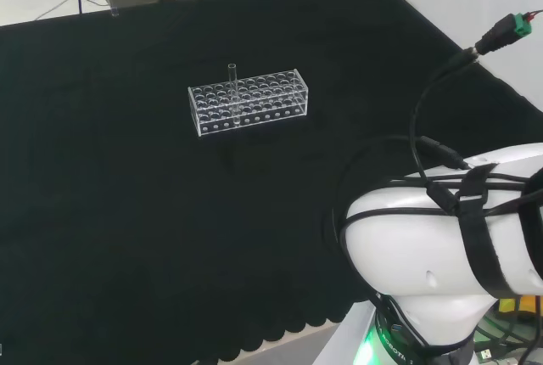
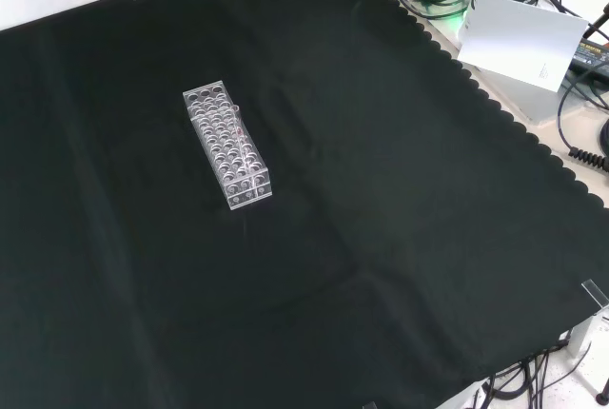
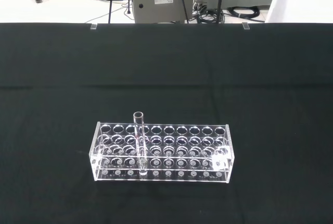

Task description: Pick up the test tube.

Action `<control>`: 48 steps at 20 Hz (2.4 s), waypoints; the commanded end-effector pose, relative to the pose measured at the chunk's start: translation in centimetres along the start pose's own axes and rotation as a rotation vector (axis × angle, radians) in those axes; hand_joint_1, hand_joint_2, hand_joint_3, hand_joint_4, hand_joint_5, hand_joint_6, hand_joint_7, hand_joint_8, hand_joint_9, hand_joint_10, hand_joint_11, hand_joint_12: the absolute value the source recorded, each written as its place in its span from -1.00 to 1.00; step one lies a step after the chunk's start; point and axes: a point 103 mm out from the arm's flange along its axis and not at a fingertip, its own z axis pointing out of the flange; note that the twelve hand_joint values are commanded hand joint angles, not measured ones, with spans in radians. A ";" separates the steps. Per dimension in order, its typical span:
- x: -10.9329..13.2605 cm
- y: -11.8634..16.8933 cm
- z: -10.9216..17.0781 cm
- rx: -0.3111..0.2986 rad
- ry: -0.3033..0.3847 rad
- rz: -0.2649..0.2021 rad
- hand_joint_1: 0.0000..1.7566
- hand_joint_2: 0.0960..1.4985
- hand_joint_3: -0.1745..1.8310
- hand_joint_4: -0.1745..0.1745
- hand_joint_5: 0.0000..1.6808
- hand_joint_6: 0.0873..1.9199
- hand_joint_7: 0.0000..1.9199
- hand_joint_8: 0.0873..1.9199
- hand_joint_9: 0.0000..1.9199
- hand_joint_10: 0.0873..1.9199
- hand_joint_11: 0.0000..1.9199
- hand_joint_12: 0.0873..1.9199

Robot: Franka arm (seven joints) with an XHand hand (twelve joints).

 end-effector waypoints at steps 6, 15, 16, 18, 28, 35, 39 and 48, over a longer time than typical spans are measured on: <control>0.0 1.0 0.6 0.005 0.029 -0.014 -0.41 0.00 -0.47 0.00 -0.99 -1.00 -1.00 -0.80 -1.00 -0.95 -1.00 -0.39; 1.3 4.8 1.9 -0.053 0.103 -0.107 -0.27 -0.02 -0.55 -0.14 -0.78 -1.00 -0.93 -0.36 -1.00 -0.30 -1.00 0.29; 1.5 5.4 2.0 -0.058 0.100 -0.113 -0.25 -0.03 -0.55 -0.19 -0.74 -1.00 -0.88 -0.31 -0.98 -0.22 -1.00 0.37; 1.9 6.4 2.4 -0.047 0.081 -0.124 -0.21 -0.05 -0.54 -0.27 -0.67 -1.00 -0.80 -0.25 -0.94 -0.14 -1.00 0.47; 2.5 12.8 5.6 0.077 -0.008 -0.149 -0.17 -0.07 -0.52 -0.31 -0.64 -1.00 -0.75 -0.21 -0.90 -0.09 -1.00 0.53; 2.7 17.0 9.4 0.200 -0.022 -0.144 -0.17 -0.07 -0.51 -0.30 -0.65 -1.00 -0.76 -0.21 -0.90 -0.09 -1.00 0.53; 3.0 19.0 11.4 0.250 -0.016 -0.146 -0.17 -0.07 -0.51 -0.30 -0.65 -1.00 -0.76 -0.21 -0.90 -0.09 -1.00 0.53; 3.3 22.5 15.1 0.386 0.010 -0.132 -0.18 -0.09 -0.48 0.27 -0.67 -1.00 -1.00 -0.41 -1.00 -0.25 -1.00 0.33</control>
